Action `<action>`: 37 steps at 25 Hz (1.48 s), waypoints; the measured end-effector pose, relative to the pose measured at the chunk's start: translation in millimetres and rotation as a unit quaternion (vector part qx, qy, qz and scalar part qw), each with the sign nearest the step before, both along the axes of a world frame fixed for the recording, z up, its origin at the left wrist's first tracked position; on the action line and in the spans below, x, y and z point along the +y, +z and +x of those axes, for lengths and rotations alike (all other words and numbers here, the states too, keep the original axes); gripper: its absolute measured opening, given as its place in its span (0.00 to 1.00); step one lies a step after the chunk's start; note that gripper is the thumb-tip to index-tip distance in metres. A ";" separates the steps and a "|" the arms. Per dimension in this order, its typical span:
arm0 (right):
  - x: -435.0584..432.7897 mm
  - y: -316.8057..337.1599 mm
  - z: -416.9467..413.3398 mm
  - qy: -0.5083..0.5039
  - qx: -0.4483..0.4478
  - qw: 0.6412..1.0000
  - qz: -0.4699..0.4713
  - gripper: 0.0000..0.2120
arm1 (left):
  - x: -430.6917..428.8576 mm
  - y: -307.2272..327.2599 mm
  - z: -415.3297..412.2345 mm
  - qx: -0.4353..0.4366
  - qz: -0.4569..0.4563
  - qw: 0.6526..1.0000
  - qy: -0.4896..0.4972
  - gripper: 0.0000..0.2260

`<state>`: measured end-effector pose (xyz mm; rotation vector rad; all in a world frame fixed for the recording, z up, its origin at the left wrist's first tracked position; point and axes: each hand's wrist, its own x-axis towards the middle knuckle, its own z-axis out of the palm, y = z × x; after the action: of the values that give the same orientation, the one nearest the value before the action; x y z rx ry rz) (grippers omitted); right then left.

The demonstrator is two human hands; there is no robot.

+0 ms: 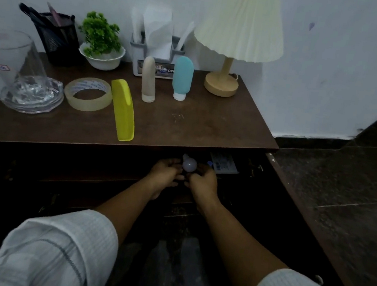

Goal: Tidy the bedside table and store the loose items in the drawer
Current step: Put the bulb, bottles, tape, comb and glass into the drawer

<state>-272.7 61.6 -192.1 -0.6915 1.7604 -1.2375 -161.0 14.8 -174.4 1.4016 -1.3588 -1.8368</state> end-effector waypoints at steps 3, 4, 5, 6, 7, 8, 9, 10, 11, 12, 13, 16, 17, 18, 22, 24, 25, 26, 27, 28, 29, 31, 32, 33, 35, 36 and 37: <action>5.3 1.4 2.4 -0.002 0.003 1.000 -0.002 0.19 | -0.3 -4.1 -5.2 0.020 0.015 0.999 0.032 0.17; 7.0 2.2 1.5 -0.005 0.002 1.000 0.003 0.19 | -0.4 -4.2 -6.4 0.030 0.023 0.998 0.042 0.18; 7.2 2.0 0.2 -0.009 -0.002 1.000 0.007 0.20 | -1.8 -5.5 -7.7 0.041 0.032 0.997 0.052 0.19; 7.3 1.7 -0.6 -0.012 -0.005 1.000 0.011 0.21 | -3.2 -6.7 -8.9 0.057 0.043 0.996 0.062 0.20; 7.6 2.1 -1.2 -0.016 -0.005 1.000 0.011 0.21 | -4.3 -7.6 -10.6 0.072 0.054 0.993 0.072 0.20; 7.5 1.8 -1.4 -0.020 0.001 1.000 0.011 0.21 | -4.9 -8.8 -12.7 0.089 0.065 0.990 0.085 0.21; 6.9 1.2 -1.4 -0.025 0.011 1.000 0.013 0.21 | -5.6 -10.1 -15.0 0.105 0.079 0.986 0.100 0.21; 7.1 2.1 -0.9 -0.026 0.023 0.999 0.014 0.22 | -5.7 -10.9 -16.7 0.123 0.091 0.982 0.113 0.21; 7.6 3.0 -0.1 -0.021 0.034 0.999 0.012 0.22 | -5.8 -11.6 -18.6 0.136 0.101 0.978 0.123 0.21; 9.3 4.9 0.9 -0.011 0.046 0.999 0.013 0.22 | -6.0 -12.5 -20.6 0.149 0.106 0.975 0.128 0.21; 10.8 6.1 1.3 -0.001 0.055 0.998 0.013 0.22 | -6.4 -13.4 -22.2 0.159 0.110 0.972 0.132 0.21; 11.9 6.5 0.2 0.014 0.085 0.996 0.012 0.20 | -6.7 -13.6 -27.4 0.192 0.126 0.965 0.128 0.19; 11.7 6.8 0.5 0.017 0.093 0.995 0.013 0.18 | -6.3 -12.4 -28.7 0.196 0.128 0.965 0.119 0.18; 11.1 6.3 0.5 0.018 0.100 0.995 0.015 0.17 | -6.3 -10.5 -29.5 0.198 0.129 0.965 0.113 0.17; 11.2 2.5 -3.2 0.034 0.109 0.993 0.019 0.18 | -10.5 -5.4 -30.5 0.186 0.121 0.968 0.113 0.14; 14.3 6.0 -3.0 0.044 0.104 0.993 0.023 0.21 | -8.6 -4.1 -24.8 0.151 0.108 0.977 0.101 0.14; 16.5 9.0 -1.9 0.051 0.102 0.993 0.026 0.21 | -5.5 -2.2 -20.4 0.122 0.098 0.984 0.086 0.15; 18.8 13.6 -0.3 0.060 0.104 0.992 0.031 0.22 | -1.3 0.3 -15.0 0.086 0.085 0.990 0.067 0.16; 21.2 18.8 0.8 0.071 0.108 0.991 0.036 0.22 | 3.5 3.9 -8.7 0.045 0.071 0.995 0.048 0.17; 24.4 23.6 1.5 0.078 0.111 0.990 0.043 0.23 | 8.7 9.6 -1.6 0.002 0.055 0.998 0.031 0.17; 28.5 31.7 4.3 0.084 0.117 0.989 0.046 0.23 | 15.5 20.4 9.0 -0.043 0.034 0.998 0.014 0.16; 32.5 44.1 6.6 0.088 0.131 0.986 0.057 0.21 | 25.0 41.7 24.6 -0.121 -0.003 0.992 -0.038 0.11; 35.0 53.2 10.5 0.089 0.140 0.984 0.056 0.19 | 30.7 56.8 36.0 -0.147 -0.022 0.987 -0.055 0.08; 39.8 61.6 14.7 0.090 0.148 0.983 0.056 0.17 | 36.7 69.5 46.7 -0.163 -0.040 0.984 -0.061 0.07; 48.5 78.1 25.8 0.098 0.163 0.980 0.059 0.16 | 46.1 88.6 69.6 -0.172 -0.074 0.980 -0.062 0.08; 52.3 84.8 31.2 0.102 0.168 0.978 0.066 0.16 | 49.9 94.0 79.8 -0.169 -0.081 0.980 -0.064 0.11; 56.2 90.1 36.4 0.106 0.172 0.977 0.075 0.16 | 54.1 98.1 89.5 -0.170 -0.083 0.980 -0.064 0.13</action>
<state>-236.3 117.8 -102.0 -1.0212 1.9740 -0.8689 -71.5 68.8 -76.3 1.6248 -1.7627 -1.5626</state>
